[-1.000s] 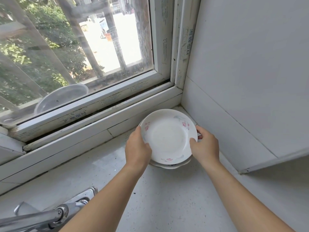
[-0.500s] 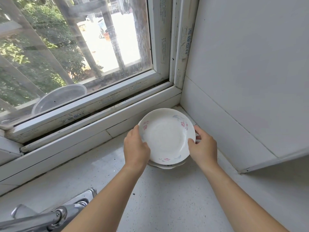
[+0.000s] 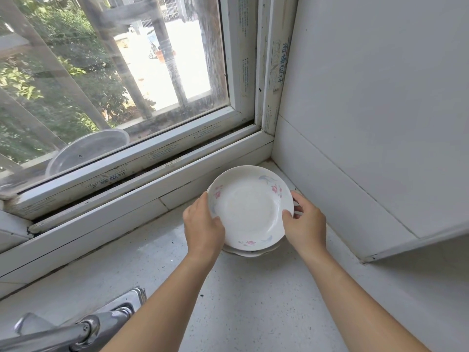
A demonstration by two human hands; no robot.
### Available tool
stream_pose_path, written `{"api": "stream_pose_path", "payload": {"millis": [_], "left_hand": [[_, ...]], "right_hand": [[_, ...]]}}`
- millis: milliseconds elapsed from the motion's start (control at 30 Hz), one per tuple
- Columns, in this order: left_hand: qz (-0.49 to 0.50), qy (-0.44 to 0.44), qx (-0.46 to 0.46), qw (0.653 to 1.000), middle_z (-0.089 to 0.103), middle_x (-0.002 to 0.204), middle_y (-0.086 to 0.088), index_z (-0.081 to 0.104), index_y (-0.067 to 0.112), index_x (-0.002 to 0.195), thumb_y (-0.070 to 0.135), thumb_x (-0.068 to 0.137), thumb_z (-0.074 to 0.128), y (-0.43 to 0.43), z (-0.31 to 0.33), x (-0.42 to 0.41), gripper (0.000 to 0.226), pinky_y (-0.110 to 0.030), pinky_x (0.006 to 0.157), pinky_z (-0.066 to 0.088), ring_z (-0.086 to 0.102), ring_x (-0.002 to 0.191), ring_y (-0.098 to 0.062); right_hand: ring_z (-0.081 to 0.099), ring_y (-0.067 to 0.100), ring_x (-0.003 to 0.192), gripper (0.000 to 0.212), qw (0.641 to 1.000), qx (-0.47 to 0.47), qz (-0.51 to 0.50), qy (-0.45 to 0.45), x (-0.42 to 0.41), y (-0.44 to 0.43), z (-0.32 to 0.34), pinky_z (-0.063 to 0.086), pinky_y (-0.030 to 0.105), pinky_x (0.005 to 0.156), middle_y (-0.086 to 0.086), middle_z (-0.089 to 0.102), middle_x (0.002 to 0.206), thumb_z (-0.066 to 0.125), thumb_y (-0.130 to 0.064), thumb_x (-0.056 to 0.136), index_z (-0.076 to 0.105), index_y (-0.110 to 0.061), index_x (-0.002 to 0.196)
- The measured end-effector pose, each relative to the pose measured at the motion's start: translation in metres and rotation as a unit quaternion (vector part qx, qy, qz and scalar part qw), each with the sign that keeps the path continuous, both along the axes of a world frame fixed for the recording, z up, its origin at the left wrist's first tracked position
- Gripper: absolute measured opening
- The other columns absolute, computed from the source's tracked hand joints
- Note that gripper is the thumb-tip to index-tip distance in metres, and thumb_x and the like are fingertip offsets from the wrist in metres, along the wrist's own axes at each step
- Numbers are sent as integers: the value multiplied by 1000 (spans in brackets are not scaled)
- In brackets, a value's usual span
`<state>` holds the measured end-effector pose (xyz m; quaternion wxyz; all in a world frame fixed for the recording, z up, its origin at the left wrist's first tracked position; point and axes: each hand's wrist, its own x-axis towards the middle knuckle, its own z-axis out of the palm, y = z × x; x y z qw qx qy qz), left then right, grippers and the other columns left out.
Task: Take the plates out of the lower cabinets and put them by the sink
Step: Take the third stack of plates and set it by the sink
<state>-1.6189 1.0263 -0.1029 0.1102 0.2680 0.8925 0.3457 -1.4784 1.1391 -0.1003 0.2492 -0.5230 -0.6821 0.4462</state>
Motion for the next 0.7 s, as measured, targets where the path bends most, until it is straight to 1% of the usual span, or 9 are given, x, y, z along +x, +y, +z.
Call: {"api": "stream_pose_path", "payload": {"millis": [133, 200, 233, 300, 367, 433, 533, 633, 700], "left_hand": [[-13, -36, -16, 999, 51, 131, -1, 41, 15, 136, -2, 81, 52, -3, 5, -2, 58, -31, 99, 32, 38, 126, -26], [-33, -43, -43, 998, 45, 138, -3, 35, 15, 140, 4, 84, 55, -6, 7, -5, 61, -31, 103, 29, 34, 130, -25], [-45, -44, -59, 996, 42, 141, -3, 31, 15, 142, 8, 85, 57, -7, 9, -7, 63, -31, 105, 28, 32, 132, -24], [-70, -49, -82, 993, 37, 146, -2, 25, 16, 145, 13, 85, 60, -11, 11, -9, 69, -31, 107, 26, 30, 135, -23], [-95, -54, -84, 991, 33, 149, -2, 23, 18, 145, 15, 85, 62, -15, 13, -10, 72, -30, 108, 25, 28, 137, -21], [-118, -42, -77, 989, 29, 150, -2, 22, 22, 146, 17, 84, 63, -18, 15, -9, 74, -29, 108, 25, 26, 138, -19], [-153, -1, -74, 986, 29, 148, 1, 26, 24, 144, 18, 85, 63, -23, 18, -4, 70, -23, 101, 27, 28, 135, -19], [-211, 54, -89, 972, 25, 152, 0, 35, 21, 141, 23, 87, 61, -28, 19, 1, 61, -28, 108, 27, 24, 139, -20], [-262, 80, -99, 957, 29, 151, 2, 39, 23, 139, 26, 88, 59, -31, 20, 6, 55, -27, 107, 28, 26, 138, -17]], "right_hand": [[63, 20, 85, 37, 1000, 4, 21, -5, 1, 2, -2, 54, 34, 77, -8, 64, 85, 55, -3, 79, 64, -28, 105], [62, 21, 89, 36, 999, 17, 43, -17, 3, 3, -2, 53, 34, 80, -5, 63, 93, 57, -5, 80, 62, -25, 110], [61, 20, 93, 36, 998, 26, 56, -27, 4, 3, -1, 51, 33, 83, -5, 61, 97, 58, -7, 81, 61, -23, 113], [56, 19, 108, 40, 993, 52, 86, -55, 7, 3, 1, 44, 26, 90, -2, 58, 114, 60, -11, 83, 56, -19, 122], [46, 18, 125, 47, 985, 81, 120, -93, 10, 2, 4, 33, 21, 100, 1, 49, 135, 60, -15, 86, 49, -13, 131], [36, 15, 134, 50, 974, 113, 156, -122, 14, -1, 7, 24, 18, 106, 0, 41, 145, 59, -17, 88, 45, -10, 135], [35, 12, 134, 48, 955, 149, 212, -141, 19, -5, 12, 19, 14, 105, -3, 42, 144, 59, -21, 89, 47, -14, 135], [37, 10, 132, 44, 935, 167, 275, -147, 21, -10, 16, 17, 8, 101, -5, 46, 141, 59, -25, 89, 50, -17, 132], [38, 8, 130, 42, 921, 172, 315, -150, 22, -14, 18, 19, 6, 99, -6, 48, 139, 59, -27, 89, 53, -18, 130]]}}
